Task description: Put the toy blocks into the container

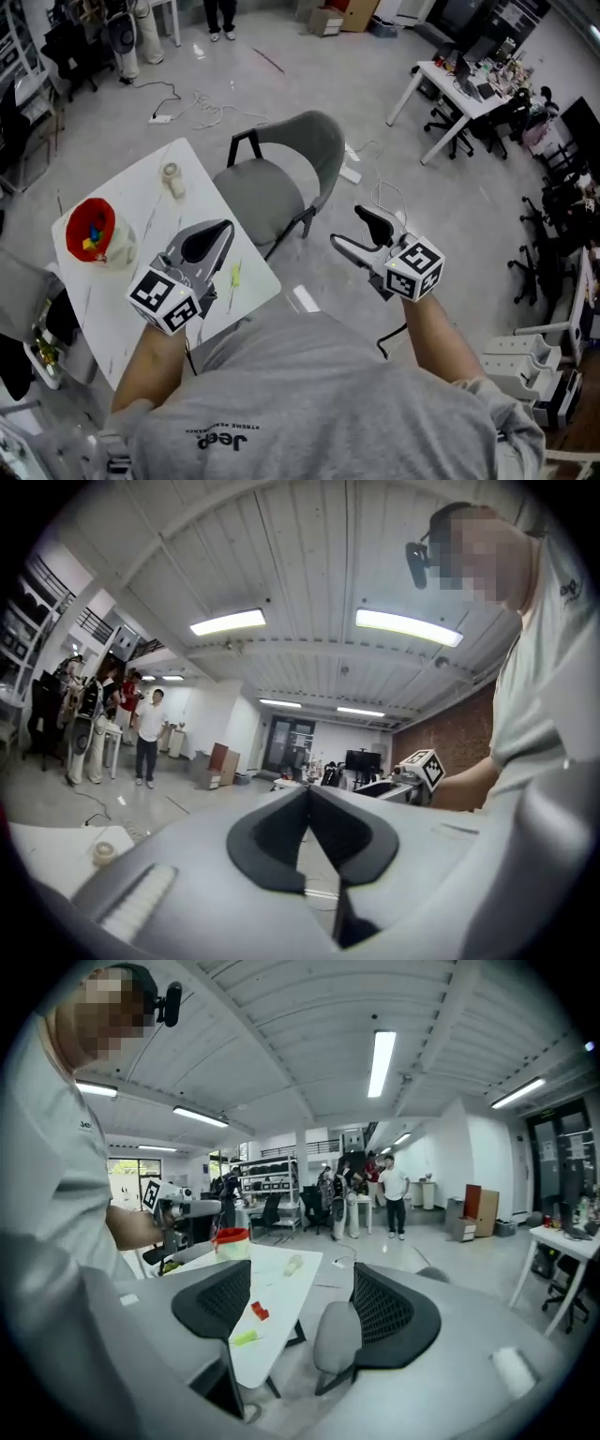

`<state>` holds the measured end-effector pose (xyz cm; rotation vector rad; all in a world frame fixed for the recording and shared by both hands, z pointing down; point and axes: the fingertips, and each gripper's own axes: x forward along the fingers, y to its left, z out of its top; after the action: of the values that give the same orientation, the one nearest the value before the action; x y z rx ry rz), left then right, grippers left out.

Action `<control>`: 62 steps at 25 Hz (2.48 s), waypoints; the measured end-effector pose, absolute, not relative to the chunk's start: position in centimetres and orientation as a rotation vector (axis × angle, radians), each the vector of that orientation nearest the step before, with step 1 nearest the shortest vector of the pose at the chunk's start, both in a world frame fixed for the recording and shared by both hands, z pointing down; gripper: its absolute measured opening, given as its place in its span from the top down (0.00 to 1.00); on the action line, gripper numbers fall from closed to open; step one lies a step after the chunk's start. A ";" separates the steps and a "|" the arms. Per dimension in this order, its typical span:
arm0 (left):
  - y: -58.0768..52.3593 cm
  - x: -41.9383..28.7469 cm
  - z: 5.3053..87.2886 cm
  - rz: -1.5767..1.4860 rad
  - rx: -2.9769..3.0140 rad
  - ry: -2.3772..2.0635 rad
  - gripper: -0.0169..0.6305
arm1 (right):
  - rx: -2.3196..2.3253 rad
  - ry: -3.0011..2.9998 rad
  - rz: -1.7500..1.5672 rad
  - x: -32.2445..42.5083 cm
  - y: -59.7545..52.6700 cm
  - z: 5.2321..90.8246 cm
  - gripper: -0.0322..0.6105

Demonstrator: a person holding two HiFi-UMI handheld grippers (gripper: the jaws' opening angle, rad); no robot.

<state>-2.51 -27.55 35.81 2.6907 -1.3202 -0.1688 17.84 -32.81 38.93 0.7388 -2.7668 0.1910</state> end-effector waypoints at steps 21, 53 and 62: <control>-23.4 -19.2 51.3 -0.023 2.353 -1.446 0.88 | -0.259 -2.081 0.012 -5.6 -24.6 72.1 0.43; -16.7 -41.6 44.3 -0.213 2.006 -2.085 0.88 | -0.437 -2.418 -0.203 -41.7 -29.2 48.9 0.48; -13.6 -44.4 43.8 -0.231 1.920 -2.180 0.88 | -0.491 -2.370 -0.308 -48.8 -26.5 50.6 0.48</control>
<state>-44.38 -13.65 43.82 1.9201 -2.1796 -0.2308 -48.83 -26.49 50.57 -0.4910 -2.3699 -0.3079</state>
